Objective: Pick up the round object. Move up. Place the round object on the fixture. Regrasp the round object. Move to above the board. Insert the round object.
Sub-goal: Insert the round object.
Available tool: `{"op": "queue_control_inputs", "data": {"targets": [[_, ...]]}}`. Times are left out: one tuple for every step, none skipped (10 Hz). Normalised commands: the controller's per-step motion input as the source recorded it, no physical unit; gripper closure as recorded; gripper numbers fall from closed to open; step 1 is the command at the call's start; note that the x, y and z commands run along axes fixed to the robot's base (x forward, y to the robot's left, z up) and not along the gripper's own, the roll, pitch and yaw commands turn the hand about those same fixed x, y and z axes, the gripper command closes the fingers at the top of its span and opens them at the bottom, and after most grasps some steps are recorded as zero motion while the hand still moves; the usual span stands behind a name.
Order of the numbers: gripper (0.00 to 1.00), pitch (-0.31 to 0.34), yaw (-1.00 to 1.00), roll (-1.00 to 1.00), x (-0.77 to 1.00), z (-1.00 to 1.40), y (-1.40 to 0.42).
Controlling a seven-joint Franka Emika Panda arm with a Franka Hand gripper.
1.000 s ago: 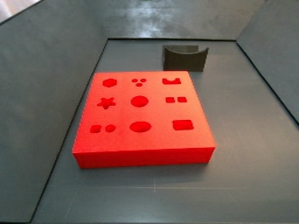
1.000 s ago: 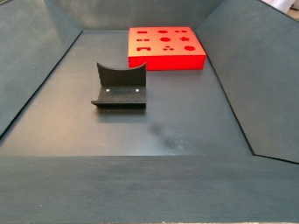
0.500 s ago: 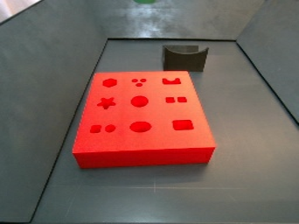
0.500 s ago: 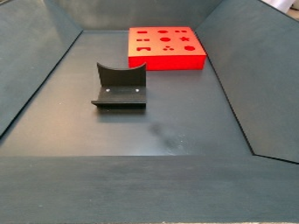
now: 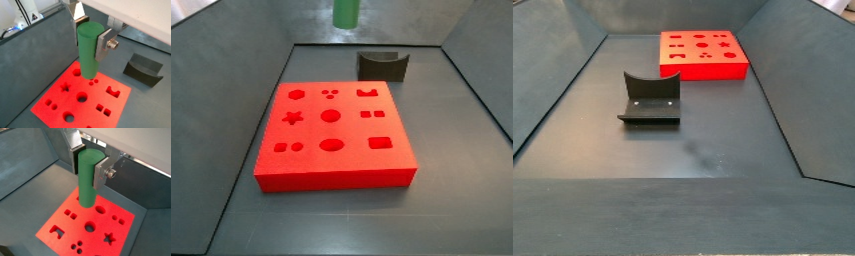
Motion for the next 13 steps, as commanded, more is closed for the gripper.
{"op": "queue_control_inputs", "data": {"targets": [[1.0, -0.203, 0.0, -0.02, -0.05, -0.55, 0.0], [1.0, -0.301, -0.01, -0.06, -0.18, -0.65, 0.0], [1.0, -0.324, 0.0, -0.08, -0.14, -0.59, 0.0], [1.0, -0.369, 0.0, -0.11, -0.14, -0.48, 0.0], [1.0, -0.396, -0.01, -0.12, -0.18, -0.43, 0.0], [1.0, -0.389, 0.0, -0.04, -0.16, -0.48, 0.0], [1.0, -0.21, 0.0, 0.0, -0.04, -0.22, 0.0], [1.0, -0.044, 0.0, 0.06, 0.0, -0.06, 0.0], [1.0, 0.0, 0.08, 0.32, 0.0, -0.23, -0.02], [1.0, 0.0, 0.04, 0.35, 0.0, -0.27, -0.05], [1.0, -0.027, 0.0, 0.25, 0.0, -0.27, -0.1], [1.0, 0.0, 0.0, 0.0, 0.0, 0.0, -0.02], [1.0, -0.059, 0.0, 0.0, 0.12, -0.33, -0.12]]}}
